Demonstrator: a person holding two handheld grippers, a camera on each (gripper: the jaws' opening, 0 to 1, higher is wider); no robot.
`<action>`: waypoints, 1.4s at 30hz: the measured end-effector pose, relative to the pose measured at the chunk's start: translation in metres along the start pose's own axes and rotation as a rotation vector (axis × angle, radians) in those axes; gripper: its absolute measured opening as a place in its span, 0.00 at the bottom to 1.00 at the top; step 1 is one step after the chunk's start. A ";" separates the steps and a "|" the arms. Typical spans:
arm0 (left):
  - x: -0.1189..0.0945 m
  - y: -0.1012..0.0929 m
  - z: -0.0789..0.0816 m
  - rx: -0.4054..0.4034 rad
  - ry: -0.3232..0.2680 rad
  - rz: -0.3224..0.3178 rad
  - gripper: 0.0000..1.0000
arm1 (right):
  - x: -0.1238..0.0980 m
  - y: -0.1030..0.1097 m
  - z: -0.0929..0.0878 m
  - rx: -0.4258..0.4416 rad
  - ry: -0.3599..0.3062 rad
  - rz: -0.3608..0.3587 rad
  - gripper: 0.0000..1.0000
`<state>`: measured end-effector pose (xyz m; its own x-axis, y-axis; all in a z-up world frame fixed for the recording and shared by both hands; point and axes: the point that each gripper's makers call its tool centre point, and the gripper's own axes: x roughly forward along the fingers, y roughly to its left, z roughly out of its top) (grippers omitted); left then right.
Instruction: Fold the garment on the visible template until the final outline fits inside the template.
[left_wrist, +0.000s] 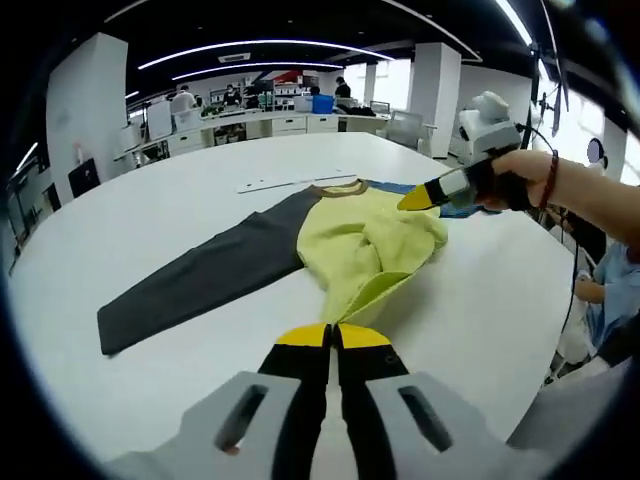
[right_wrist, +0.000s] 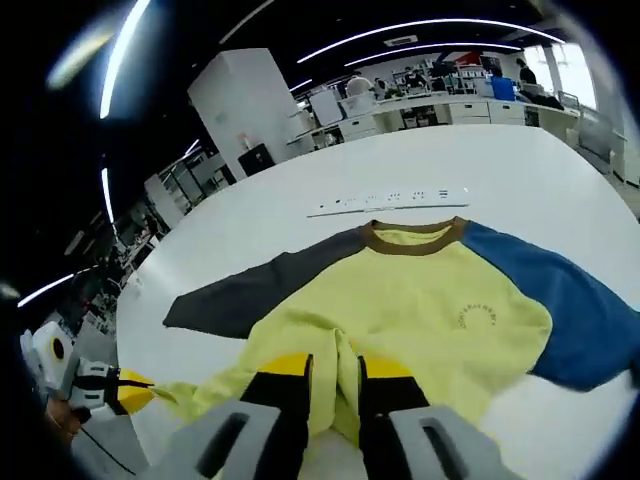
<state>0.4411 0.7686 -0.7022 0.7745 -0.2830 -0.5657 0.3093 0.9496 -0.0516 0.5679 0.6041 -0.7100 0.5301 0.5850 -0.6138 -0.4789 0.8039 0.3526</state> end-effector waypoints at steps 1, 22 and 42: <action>-0.001 -0.001 -0.001 -0.001 0.000 -0.001 0.00 | -0.004 0.000 -0.002 -0.004 -0.002 -0.002 0.15; -0.022 -0.002 -0.001 -0.129 -0.025 -0.005 0.16 | -0.023 -0.013 -0.076 0.142 0.096 -0.101 0.17; 0.007 -0.001 -0.026 -0.245 0.117 0.066 0.16 | 0.001 -0.026 -0.069 0.217 0.021 -0.204 0.14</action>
<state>0.4319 0.7689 -0.7279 0.7152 -0.2156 -0.6648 0.1070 0.9738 -0.2007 0.5330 0.5759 -0.7683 0.5842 0.4085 -0.7013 -0.2020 0.9101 0.3619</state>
